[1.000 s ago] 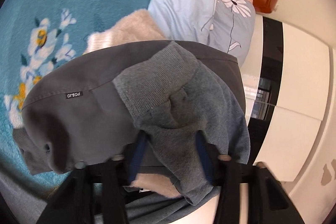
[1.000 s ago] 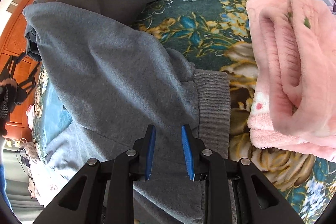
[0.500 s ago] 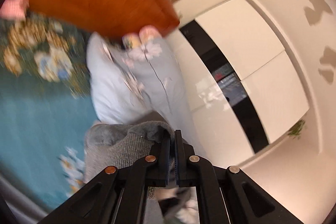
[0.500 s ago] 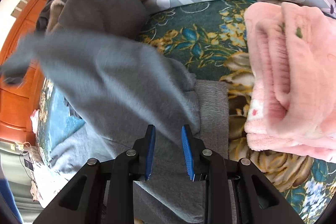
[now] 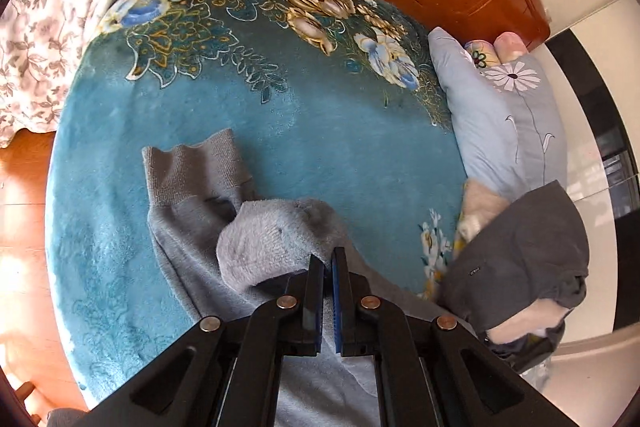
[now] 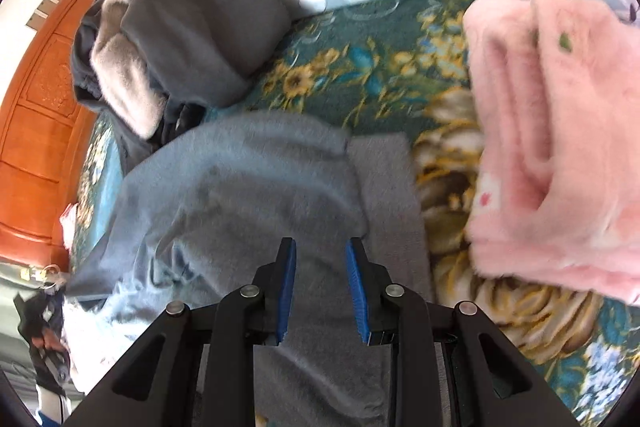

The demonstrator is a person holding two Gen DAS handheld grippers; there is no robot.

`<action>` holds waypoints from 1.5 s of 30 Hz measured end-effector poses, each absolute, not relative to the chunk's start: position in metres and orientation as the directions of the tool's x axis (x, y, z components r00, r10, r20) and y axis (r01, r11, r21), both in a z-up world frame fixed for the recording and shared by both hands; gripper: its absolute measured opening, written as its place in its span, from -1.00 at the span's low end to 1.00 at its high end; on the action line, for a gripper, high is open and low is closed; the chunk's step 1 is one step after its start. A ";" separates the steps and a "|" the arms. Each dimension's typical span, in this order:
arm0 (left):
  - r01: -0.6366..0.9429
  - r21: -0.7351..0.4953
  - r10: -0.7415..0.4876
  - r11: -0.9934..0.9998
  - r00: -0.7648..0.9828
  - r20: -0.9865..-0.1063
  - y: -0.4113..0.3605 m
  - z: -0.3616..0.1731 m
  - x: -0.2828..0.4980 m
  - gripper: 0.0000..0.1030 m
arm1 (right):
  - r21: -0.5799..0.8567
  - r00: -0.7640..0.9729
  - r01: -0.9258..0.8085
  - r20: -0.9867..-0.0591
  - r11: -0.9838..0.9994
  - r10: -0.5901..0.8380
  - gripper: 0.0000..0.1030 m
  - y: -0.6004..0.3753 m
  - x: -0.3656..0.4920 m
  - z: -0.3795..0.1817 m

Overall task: Fold clothes
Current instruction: 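Lay the lifted leg over the other leg and open the left gripper, then grasp a sweatpants cuff with the left gripper while the right gripper grips the waist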

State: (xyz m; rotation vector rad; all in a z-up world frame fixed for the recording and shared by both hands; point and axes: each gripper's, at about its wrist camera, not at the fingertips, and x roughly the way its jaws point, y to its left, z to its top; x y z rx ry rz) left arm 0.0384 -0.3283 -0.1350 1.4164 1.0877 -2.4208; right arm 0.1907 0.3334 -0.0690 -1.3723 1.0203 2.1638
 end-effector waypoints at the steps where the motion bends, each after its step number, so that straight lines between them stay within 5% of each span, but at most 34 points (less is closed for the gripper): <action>1: 0.439 -0.510 0.228 -0.739 -0.550 -0.804 -0.327 -0.131 0.036 -0.93 | 0.362 -0.448 -0.650 -0.893 -0.668 -0.047 -0.12 0.338 0.188 -0.068; 11: 0.308 -0.452 0.215 -0.837 -0.574 -0.790 -0.311 -0.084 -0.009 -0.93 | 0.314 -0.351 -0.731 -0.934 -0.605 -0.061 0.03 0.375 0.159 -0.104; 18: 0.092 -0.353 0.188 -0.931 -0.710 -0.679 -0.296 -0.012 -0.045 -0.93 | 0.291 -0.336 -0.732 -0.941 -0.616 -0.044 0.03 0.367 0.154 -0.109; 21: 0.191 -0.172 0.015 -0.966 -0.628 -0.778 -0.302 -0.058 -0.069 -0.84 | 0.286 -0.332 -0.737 -0.942 -0.613 -0.040 0.04 0.364 0.158 -0.113; 24: 0.352 -0.154 0.028 -0.923 -0.340 -0.940 -0.329 -0.145 -0.082 -0.85 | 0.273 -0.311 -0.738 -0.949 -0.616 -0.048 0.04 0.360 0.161 -0.123; 27: 0.438 -0.299 0.117 -0.848 -0.396 -0.911 -0.354 -0.159 -0.061 -0.63 | 0.268 -0.305 -0.728 -0.951 -0.632 -0.051 0.04 0.356 0.168 -0.126; 29: 0.440 -0.349 0.147 -0.827 -0.431 -0.890 -0.368 -0.154 -0.050 -0.18 | 0.267 -0.312 -0.714 -0.949 -0.647 -0.047 0.04 0.355 0.176 -0.124; 37: 0.564 -0.268 0.010 -0.781 -0.418 -0.908 -0.430 -0.162 0.022 -0.09 | 0.340 -0.356 -0.658 -0.927 -0.671 -0.120 0.12 0.325 0.236 -0.092; 45: 0.568 -0.279 0.055 -0.774 -0.379 -0.924 -0.421 -0.194 0.030 -0.09 | 0.377 -0.281 -0.755 -0.925 -0.537 -0.254 0.13 0.296 0.328 -0.115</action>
